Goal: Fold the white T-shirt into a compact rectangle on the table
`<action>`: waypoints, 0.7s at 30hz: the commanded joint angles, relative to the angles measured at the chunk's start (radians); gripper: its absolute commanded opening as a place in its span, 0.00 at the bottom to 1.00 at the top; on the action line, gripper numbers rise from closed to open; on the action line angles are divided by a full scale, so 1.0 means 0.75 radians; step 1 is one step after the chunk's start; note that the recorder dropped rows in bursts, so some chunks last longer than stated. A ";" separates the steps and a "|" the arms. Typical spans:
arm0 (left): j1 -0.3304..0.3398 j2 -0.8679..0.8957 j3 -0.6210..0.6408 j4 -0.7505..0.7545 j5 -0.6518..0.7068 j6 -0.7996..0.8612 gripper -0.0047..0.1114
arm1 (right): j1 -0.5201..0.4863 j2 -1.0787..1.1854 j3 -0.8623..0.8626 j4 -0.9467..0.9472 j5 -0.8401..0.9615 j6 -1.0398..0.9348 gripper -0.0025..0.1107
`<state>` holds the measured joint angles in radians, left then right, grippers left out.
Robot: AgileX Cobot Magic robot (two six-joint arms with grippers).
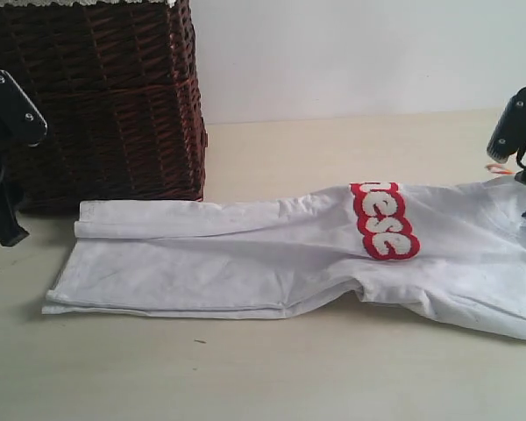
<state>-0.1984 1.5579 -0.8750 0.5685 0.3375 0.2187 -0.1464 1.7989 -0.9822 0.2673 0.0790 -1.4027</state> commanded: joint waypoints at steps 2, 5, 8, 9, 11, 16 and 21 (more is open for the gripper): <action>-0.001 -0.019 0.004 -0.334 0.109 -0.198 0.48 | -0.007 -0.222 -0.003 0.097 0.344 0.027 0.43; -0.005 -0.017 0.004 -0.734 0.165 -0.098 0.41 | -0.007 -0.283 -0.003 0.150 0.839 0.012 0.43; -0.055 -0.009 0.004 -1.130 0.338 0.399 0.36 | -0.007 -0.286 0.019 0.168 1.194 -0.053 0.43; -0.104 -0.006 0.004 -1.388 0.469 0.736 0.36 | -0.007 -0.286 0.073 0.168 1.224 -0.108 0.43; -0.170 0.000 0.004 -1.552 0.516 1.022 0.37 | -0.007 -0.286 0.136 0.181 1.214 -0.195 0.43; -0.337 0.083 0.069 -1.529 0.254 1.076 0.53 | -0.007 -0.283 0.317 0.323 0.836 -0.281 0.43; -0.362 0.213 0.109 -1.413 0.060 1.005 0.52 | -0.007 -0.240 0.326 0.342 0.763 -0.286 0.43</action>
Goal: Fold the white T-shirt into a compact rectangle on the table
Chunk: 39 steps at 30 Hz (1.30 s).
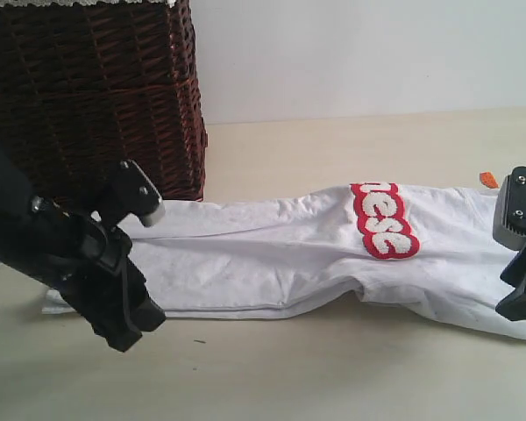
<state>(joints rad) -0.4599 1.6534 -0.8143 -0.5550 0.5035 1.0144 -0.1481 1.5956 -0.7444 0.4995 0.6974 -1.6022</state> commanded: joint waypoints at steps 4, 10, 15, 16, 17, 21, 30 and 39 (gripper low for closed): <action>-0.010 0.178 0.042 0.245 -0.260 -0.141 0.49 | -0.005 0.114 0.009 0.032 -0.149 -0.026 0.43; -0.001 0.278 0.042 0.299 -0.447 -0.161 0.36 | -0.005 0.225 0.009 0.032 -0.199 -0.070 0.41; -0.001 0.327 0.042 0.398 -0.356 -0.140 0.04 | -0.005 0.303 0.009 0.028 -0.216 -0.121 0.16; -0.001 0.330 0.042 0.413 -0.298 -0.140 0.04 | -0.005 0.315 0.009 0.028 -0.216 -0.146 0.11; -0.001 0.330 0.042 0.420 -0.226 -0.140 0.04 | -0.005 0.321 0.009 0.018 -0.216 -0.170 0.04; -0.001 0.330 0.031 0.460 0.039 -0.140 0.04 | -0.005 0.310 0.009 -0.046 -0.179 -0.175 0.02; -0.001 0.311 -0.085 0.491 0.657 -0.214 0.04 | -0.005 0.046 -0.054 -0.105 0.334 -0.175 0.02; 0.002 0.134 -0.092 0.477 0.491 -0.256 0.13 | -0.005 -0.008 -0.212 -0.086 0.532 -0.055 0.02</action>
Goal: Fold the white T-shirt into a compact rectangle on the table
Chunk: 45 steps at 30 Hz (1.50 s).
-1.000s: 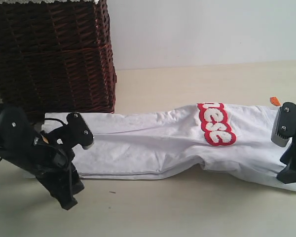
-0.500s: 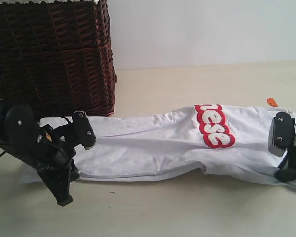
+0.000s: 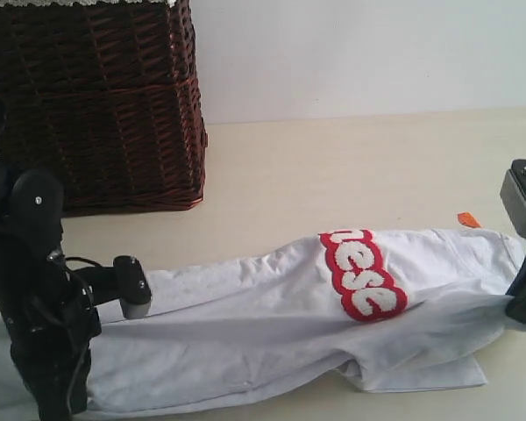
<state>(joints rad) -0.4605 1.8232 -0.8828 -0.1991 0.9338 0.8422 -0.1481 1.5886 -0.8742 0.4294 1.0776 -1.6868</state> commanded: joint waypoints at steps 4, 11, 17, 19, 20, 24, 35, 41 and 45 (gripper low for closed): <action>0.003 -0.204 0.000 -0.009 -0.131 -0.024 0.45 | -0.005 0.001 -0.049 0.013 0.009 0.054 0.02; -0.007 -0.338 0.000 -0.284 -0.236 0.065 0.61 | -0.005 0.013 -0.080 0.150 -0.102 0.043 0.02; -0.060 -0.376 0.000 -0.459 -0.241 0.234 0.59 | -0.005 0.082 -0.080 0.189 -0.371 0.087 0.19; -0.063 -0.376 0.000 -0.459 -0.241 0.234 0.59 | -0.005 0.126 -0.080 0.204 -0.432 0.143 0.33; -0.063 -0.376 0.000 -0.459 -0.241 0.234 0.59 | -0.005 0.149 -0.080 0.213 -0.471 0.183 0.39; -0.063 -0.376 0.000 -0.459 -0.251 0.234 0.59 | -0.005 0.187 -0.080 0.179 -0.522 0.314 0.44; -0.063 -0.376 0.000 -0.443 -0.316 0.234 0.59 | -0.005 0.016 -0.077 0.064 0.191 0.191 0.31; -0.063 -0.376 0.000 -0.443 -0.306 0.229 0.59 | -0.005 0.026 0.198 -0.057 0.191 0.073 0.29; -0.063 -0.376 0.000 -0.443 -0.307 0.229 0.59 | -0.005 0.029 0.341 0.038 -0.375 -0.005 0.30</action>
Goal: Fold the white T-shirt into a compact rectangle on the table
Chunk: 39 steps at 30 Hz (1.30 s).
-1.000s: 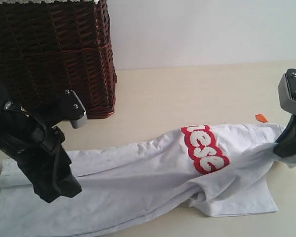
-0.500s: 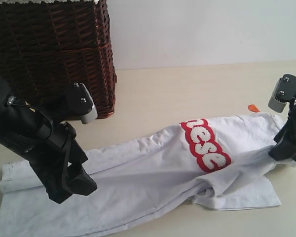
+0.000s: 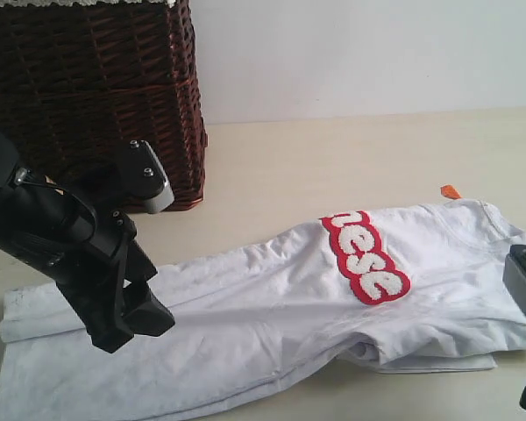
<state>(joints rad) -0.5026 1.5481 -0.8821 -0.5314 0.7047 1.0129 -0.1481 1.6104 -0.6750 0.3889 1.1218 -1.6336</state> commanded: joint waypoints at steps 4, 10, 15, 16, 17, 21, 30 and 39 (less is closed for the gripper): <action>-0.007 -0.010 -0.001 -0.006 -0.001 0.001 0.59 | -0.005 0.002 0.076 0.294 -0.489 -0.249 0.10; -0.007 -0.010 -0.001 -0.006 -0.001 0.001 0.57 | -0.005 0.115 0.068 0.318 -0.427 -0.300 0.02; -0.007 -0.010 -0.001 -0.006 -0.001 0.001 0.57 | -0.005 0.120 0.068 0.486 -0.564 -0.387 0.02; -0.007 -0.010 -0.001 -0.006 -0.001 0.001 0.57 | -0.005 0.122 0.068 0.502 -0.615 -0.397 0.02; -0.007 -0.010 -0.001 -0.006 -0.001 0.001 0.57 | -0.005 0.128 0.068 0.501 -0.650 -0.399 0.02; -0.007 -0.010 -0.001 -0.006 -0.001 0.001 0.57 | -0.005 0.177 0.068 0.490 -0.613 -0.402 0.02; -0.007 -0.010 -0.001 -0.006 -0.001 -0.005 0.57 | -0.005 0.256 0.068 0.543 -0.660 -0.436 0.02; -0.007 -0.010 -0.001 -0.006 0.005 -0.005 0.57 | -0.005 0.256 0.068 -0.007 -0.352 -0.067 0.02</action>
<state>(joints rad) -0.5026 1.5481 -0.8821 -0.5314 0.7047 1.0129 -0.1481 1.7803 -0.6411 0.5857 0.8079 -1.7727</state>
